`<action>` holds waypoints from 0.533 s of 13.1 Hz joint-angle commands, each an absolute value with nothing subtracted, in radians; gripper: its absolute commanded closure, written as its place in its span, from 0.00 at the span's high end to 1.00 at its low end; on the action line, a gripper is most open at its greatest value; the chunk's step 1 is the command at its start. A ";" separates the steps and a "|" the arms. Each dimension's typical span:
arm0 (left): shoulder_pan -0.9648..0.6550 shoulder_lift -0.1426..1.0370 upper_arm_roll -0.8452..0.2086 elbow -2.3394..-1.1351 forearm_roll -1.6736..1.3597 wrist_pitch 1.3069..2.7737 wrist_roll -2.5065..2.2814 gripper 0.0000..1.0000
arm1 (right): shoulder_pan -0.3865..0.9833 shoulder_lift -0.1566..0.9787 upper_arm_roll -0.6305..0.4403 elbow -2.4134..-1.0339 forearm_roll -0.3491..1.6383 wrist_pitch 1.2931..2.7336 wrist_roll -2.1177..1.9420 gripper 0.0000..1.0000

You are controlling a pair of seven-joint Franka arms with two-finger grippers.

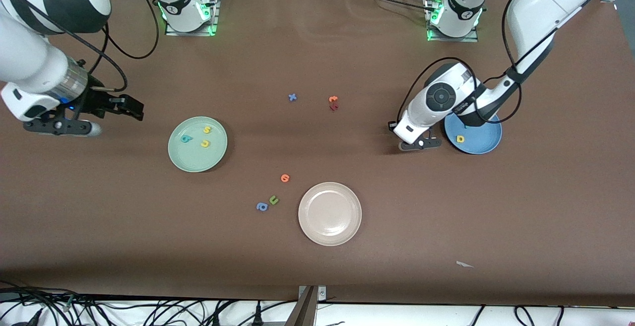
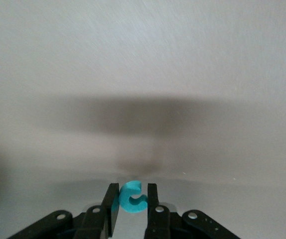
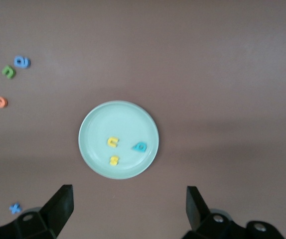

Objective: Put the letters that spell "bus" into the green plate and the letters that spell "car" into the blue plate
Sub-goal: 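Lower the teal c onto the blue plate and open the left gripper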

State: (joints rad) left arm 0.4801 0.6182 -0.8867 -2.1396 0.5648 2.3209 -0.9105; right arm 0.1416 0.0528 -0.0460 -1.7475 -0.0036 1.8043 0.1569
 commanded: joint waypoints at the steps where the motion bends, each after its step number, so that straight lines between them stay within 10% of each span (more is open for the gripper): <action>1: 0.647 0.578 -1.020 -2.122 0.574 2.205 -0.818 0.09 | 0.060 -0.051 -0.018 -1.763 -0.014 1.724 0.124 1.00; 7: 1.012 0.580 -1.187 -2.123 0.548 1.936 -0.472 0.08 | -0.008 -0.044 0.057 -1.670 -0.009 1.595 0.110 1.00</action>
State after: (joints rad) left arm 0.9560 0.5899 -1.1702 -2.1123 0.5642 1.9963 -0.5802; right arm 0.0129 -0.0540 0.0317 -1.6877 -0.0044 1.6153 0.1179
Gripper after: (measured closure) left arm 0.731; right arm 0.000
